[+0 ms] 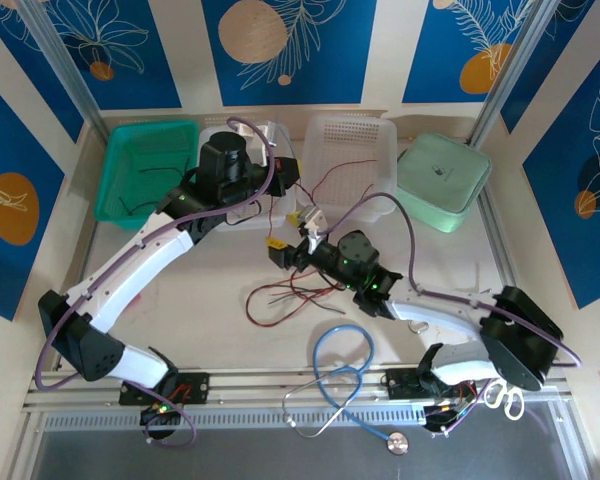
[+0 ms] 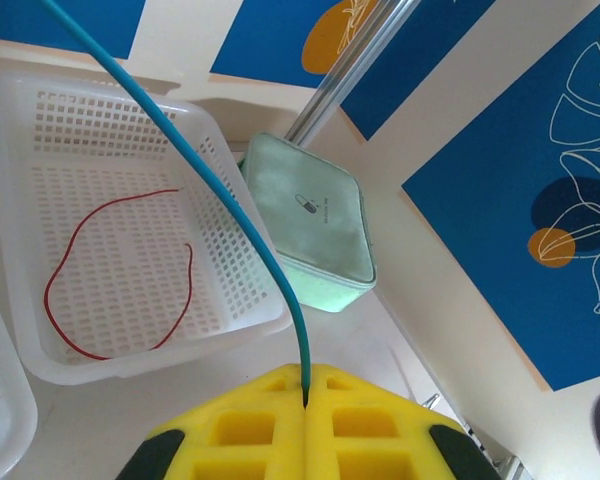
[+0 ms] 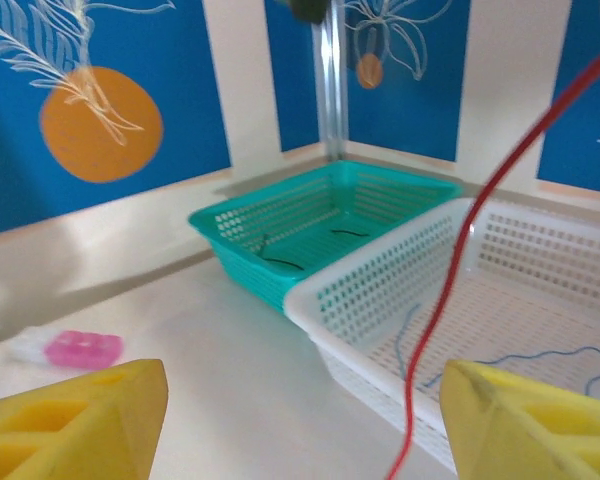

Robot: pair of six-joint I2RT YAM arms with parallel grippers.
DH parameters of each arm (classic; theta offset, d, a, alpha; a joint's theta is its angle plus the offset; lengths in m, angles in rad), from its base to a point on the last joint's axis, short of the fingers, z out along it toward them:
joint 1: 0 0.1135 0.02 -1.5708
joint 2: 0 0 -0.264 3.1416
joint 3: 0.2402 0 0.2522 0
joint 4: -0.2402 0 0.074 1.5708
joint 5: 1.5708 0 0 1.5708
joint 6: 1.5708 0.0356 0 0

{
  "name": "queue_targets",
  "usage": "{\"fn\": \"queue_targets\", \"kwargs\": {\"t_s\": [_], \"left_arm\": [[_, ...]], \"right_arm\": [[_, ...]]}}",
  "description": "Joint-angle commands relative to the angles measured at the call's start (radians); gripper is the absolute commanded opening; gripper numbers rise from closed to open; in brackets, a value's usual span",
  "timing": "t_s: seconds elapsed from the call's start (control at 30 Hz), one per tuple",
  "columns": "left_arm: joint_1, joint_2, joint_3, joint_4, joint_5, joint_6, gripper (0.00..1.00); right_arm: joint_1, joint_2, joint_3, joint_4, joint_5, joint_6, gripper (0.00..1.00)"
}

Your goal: Untangle the cables

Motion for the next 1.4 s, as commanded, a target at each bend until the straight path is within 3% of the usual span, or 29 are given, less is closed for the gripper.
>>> {"fn": "queue_targets", "kwargs": {"t_s": [0.0, 0.23, 0.57, 0.63, 0.87, 0.97, 1.17, 1.37], "left_arm": [[-0.015, 0.004, 0.054, 0.021, 0.023, -0.02, 0.0], [-0.015, 0.002, 0.072, 0.001, 0.029, -0.017, 0.0], [-0.015, -0.005, 0.077, -0.011, 0.021, -0.006, 0.0], [-0.014, -0.007, 0.078, -0.015, 0.018, -0.001, 0.0], [-0.009, -0.011, 0.071, -0.066, -0.039, 0.065, 0.0], [0.001, -0.007, 0.072, -0.084, -0.046, 0.089, 0.0], [0.057, 0.005, 0.084, -0.099, -0.043, 0.109, 0.0], [0.103, 0.012, 0.069, -0.093, -0.019, 0.108, 0.0]], "right_arm": [[0.001, 0.07, 0.036, 0.215, 0.129, -0.085, 0.76], [-0.029, 0.211, 0.091, 0.32, 0.16, -0.056, 0.79], [-0.084, 0.338, 0.184, 0.373, 0.153, -0.023, 0.73], [-0.091, 0.352, 0.205, 0.359, 0.13, -0.015, 0.66], [-0.089, 0.278, 0.208, 0.2, 0.042, 0.0, 0.15], [-0.088, 0.203, 0.173, 0.136, 0.004, 0.031, 0.0], [-0.062, 0.013, 0.17, -0.22, -0.115, 0.062, 0.0], [-0.065, -0.238, 0.125, -0.447, -0.201, 0.111, 0.0]]}}
